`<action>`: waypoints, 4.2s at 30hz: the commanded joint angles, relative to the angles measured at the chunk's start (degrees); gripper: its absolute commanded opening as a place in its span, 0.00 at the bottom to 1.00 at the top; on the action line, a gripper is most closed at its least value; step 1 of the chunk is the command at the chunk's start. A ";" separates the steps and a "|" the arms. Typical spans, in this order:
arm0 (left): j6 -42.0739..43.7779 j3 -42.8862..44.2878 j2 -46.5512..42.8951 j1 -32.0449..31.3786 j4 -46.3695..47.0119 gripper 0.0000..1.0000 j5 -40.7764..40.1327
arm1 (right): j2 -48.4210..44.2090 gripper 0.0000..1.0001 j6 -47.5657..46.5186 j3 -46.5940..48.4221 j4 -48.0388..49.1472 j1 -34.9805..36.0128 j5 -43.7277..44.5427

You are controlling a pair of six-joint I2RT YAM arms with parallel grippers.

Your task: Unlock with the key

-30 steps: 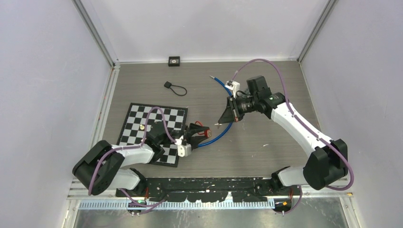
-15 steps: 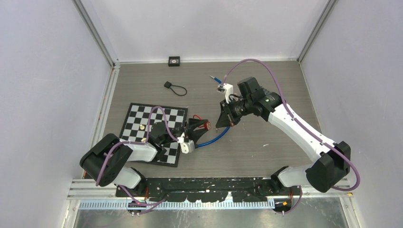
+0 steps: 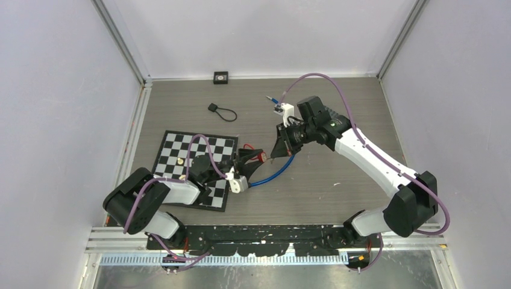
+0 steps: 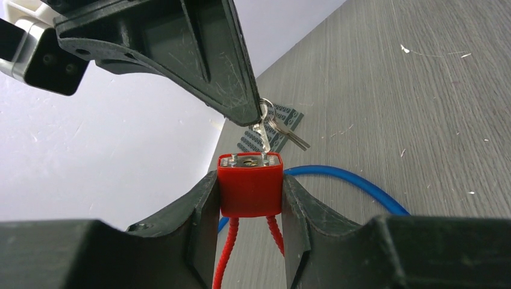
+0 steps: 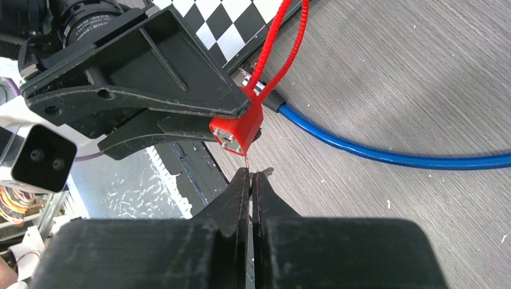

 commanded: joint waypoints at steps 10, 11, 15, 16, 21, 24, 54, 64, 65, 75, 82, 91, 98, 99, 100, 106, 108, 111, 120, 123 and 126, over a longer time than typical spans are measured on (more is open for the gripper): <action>0.57 0.06 -0.09 -0.02 5.98 0.00 -1.48 | 0.90 0.01 3.18 3.74 3.48 0.40 -2.64; 0.56 0.02 -0.07 -0.05 5.93 0.00 -1.57 | 0.63 0.00 2.53 4.04 2.92 0.40 -2.53; 0.67 0.09 0.01 -0.02 5.93 0.00 -1.32 | -0.48 0.01 -0.56 5.65 -0.55 0.40 -2.05; 0.65 0.15 0.08 -0.07 5.93 0.00 -1.18 | -0.77 0.01 -0.96 5.84 -1.13 0.38 -2.02; 0.61 0.69 0.40 -0.06 6.01 0.00 -0.95 | -1.35 0.00 -0.82 5.95 -2.14 0.40 -1.72; 0.36 0.89 0.57 -0.05 6.02 0.00 -1.40 | -1.30 0.00 -0.66 5.86 -2.26 0.40 -1.71; -2.22 1.93 0.02 -0.04 2.87 0.00 -3.18 | 2.42 0.01 3.06 6.54 1.84 2.67 3.47; -2.96 2.12 0.01 -0.06 2.31 0.00 -3.50 | 2.92 0.00 3.32 6.33 2.23 3.25 5.48; -3.16 2.20 0.04 -0.04 2.28 0.00 -3.65 | 2.92 0.00 3.37 6.27 2.23 3.30 5.91; -4.02 2.73 -0.10 -0.03 1.25 0.00 -4.19 | 3.17 0.01 3.73 5.66 2.55 3.84 8.22; -4.11 3.49 -0.32 -0.12 -1.00 0.00 -4.49 | 3.88 0.01 4.65 5.98 2.93 4.52 10.17; -2.40 3.63 -0.17 -0.46 -2.79 0.00 -3.54 | 4.67 0.01 5.82 7.28 3.28 4.62 10.72; -2.23 3.53 -0.58 -0.60 -3.47 0.00 -3.52 | 4.82 0.00 6.48 7.34 3.74 4.60 9.98; -2.23 3.59 -0.56 -0.57 -3.61 0.00 -3.53 | 4.81 0.00 6.51 7.33 3.80 4.54 9.94; -2.32 3.62 -0.55 -0.55 -3.64 0.00 -3.62 | 4.83 0.01 6.59 7.31 3.81 4.57 9.86; -2.46 4.26 -0.20 -0.61 -4.45 0.00 -3.90 | 4.90 0.00 7.15 7.28 4.29 4.58 9.06; -3.28 4.56 -0.05 -0.64 -4.64 0.00 -4.54 | 4.86 0.00 7.25 7.10 4.44 4.57 9.17; -4.60 5.26 -0.10 -0.66 -5.66 0.00 -5.54 | 4.83 0.01 7.48 6.56 4.93 4.62 9.78; -6.73 7.51 -0.62 -0.91 -10.84 0.00 -9.03 | 5.66 0.00 8.91 6.31 6.95 4.84 11.46; -7.40 7.81 -0.56 -0.92 -11.70 0.00 -9.23 | 6.16 0.00 8.24 6.38 7.04 5.49 11.96; -7.69 8.14 -0.59 -0.90 -12.72 0.00 -9.06 | 6.29 0.00 7.52 6.04 7.31 6.09 12.71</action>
